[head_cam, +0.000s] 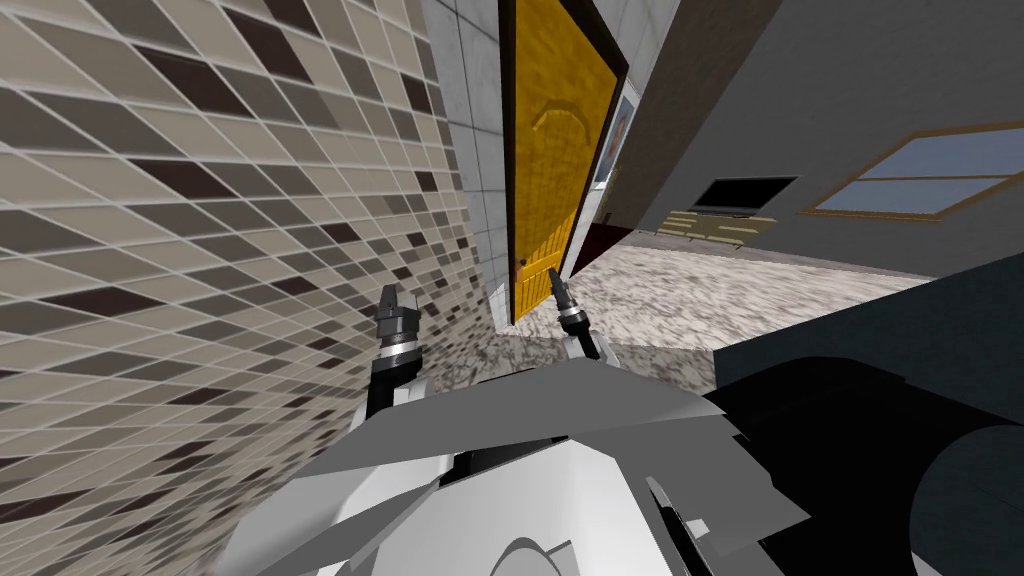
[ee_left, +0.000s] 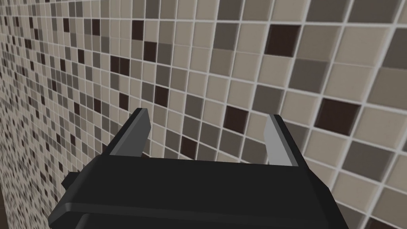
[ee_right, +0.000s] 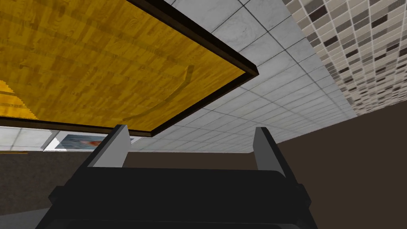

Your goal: Pull the door open

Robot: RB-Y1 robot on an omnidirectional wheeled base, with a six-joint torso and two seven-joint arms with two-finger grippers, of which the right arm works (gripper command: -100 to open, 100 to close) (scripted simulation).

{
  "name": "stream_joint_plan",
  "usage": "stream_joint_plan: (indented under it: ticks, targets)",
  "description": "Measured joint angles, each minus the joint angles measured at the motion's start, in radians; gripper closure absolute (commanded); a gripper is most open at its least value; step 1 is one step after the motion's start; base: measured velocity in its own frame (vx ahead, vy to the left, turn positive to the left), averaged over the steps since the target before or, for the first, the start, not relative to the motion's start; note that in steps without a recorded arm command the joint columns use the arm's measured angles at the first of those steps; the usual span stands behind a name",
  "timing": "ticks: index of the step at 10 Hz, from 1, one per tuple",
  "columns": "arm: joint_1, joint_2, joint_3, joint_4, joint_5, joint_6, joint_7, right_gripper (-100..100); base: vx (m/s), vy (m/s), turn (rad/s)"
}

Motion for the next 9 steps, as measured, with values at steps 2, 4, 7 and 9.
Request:
stream_joint_plan:
  ticks: [2,4,7,9]
  targets:
    - [-0.028,-0.012,-0.002,0.057,0.027,0.006,0.039,-100,0.086,-0.078,0.075]
    - [-0.047,-0.026,-0.004,0.111,0.054,0.002,0.078,-100,0.092,-0.089,0.075]
    - [-0.083,-0.037,0.005,0.181,0.101,0.021,0.142,-100,0.08,-0.098,0.071]
    - [-0.108,-0.048,0.004,0.237,0.129,0.024,0.182,-100,0.097,-0.103,0.07]
